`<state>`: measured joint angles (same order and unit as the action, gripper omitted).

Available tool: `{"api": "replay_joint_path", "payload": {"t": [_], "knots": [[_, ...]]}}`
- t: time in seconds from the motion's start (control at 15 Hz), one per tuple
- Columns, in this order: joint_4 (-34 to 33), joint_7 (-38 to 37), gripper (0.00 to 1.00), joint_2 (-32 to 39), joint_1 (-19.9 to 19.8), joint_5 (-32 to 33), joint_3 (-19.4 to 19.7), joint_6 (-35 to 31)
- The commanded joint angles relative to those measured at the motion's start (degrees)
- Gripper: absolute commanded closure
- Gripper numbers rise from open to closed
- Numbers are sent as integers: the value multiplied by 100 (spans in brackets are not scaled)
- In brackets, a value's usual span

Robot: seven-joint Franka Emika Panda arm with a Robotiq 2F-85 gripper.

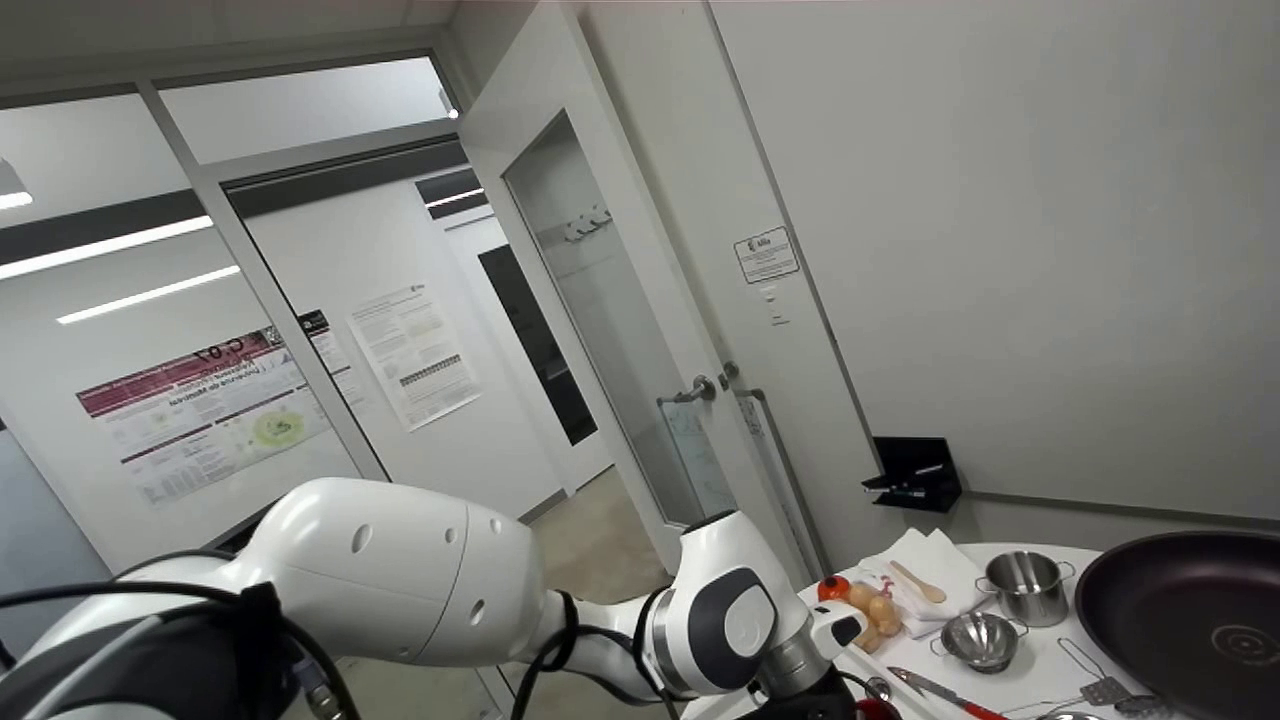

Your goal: Pour the contents in the red mug into the red bowl

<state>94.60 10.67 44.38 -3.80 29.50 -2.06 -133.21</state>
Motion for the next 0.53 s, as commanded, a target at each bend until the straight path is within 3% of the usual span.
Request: {"api": "replay_joint_path", "payload": {"t": [0.0,0.47], "knots": [[-85,508,96,47,27,-490,113,164],[-537,645,96,389,158,-562,318,902]]}}
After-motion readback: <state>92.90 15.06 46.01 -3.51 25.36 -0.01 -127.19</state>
